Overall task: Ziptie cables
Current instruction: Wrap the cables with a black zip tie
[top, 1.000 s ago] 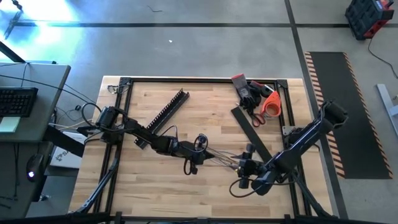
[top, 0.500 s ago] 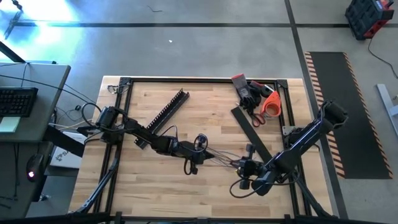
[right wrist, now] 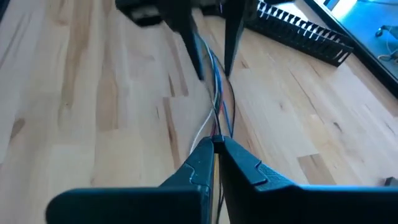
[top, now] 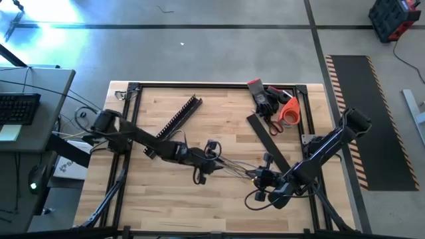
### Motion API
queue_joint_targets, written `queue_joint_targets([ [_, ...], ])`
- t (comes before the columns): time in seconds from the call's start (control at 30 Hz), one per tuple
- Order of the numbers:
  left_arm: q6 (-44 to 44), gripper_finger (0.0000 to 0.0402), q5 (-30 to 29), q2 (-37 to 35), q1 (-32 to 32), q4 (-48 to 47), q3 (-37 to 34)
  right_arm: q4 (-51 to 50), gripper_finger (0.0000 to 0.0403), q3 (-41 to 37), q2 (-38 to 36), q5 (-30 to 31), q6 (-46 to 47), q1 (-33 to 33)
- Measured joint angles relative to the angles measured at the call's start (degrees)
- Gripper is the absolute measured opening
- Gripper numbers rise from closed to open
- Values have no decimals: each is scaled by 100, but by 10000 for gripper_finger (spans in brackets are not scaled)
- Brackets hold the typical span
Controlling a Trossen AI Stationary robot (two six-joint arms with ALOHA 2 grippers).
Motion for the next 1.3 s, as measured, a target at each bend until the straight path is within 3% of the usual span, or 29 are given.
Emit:
queue_joint_targets([
  [0.17, -325, 154, -310, -866, -229, -1605, 0, -678, 0, 639, 1, 2, -43, -77],
  [0.3, -1102, 164, -798, -1324, -396, -3103, -1, -1332, 0, 1280, -2, -213, -53, -15],
  [0.4, -1756, 163, -1047, -1350, -455, -3691, -148, -1464, 0, 1583, -2, -447, -221, 82],
  [0.63, -2540, 164, -1764, -1110, -353, -3693, -700, -1758, 0, 1959, -2, -989, -151, 302],
  [0.73, -2787, 164, -1789, -1074, -251, -3595, -830, -2116, 0, 2022, -2, -1174, 231, 367],
  [0.97, -2861, 163, -982, -639, -16, -3430, -917, -2424, 0, 2020, -2, -1341, 759, 398],
  [1.1, -2856, 156, -839, -299, 49, -3333, -880, -2404, 0, 2022, 45, -1329, 758, 362],
  [1.3, -2969, 103, -567, -189, 133, -3163, -877, -2401, 0, 2022, 421, -1741, 762, 222],
])
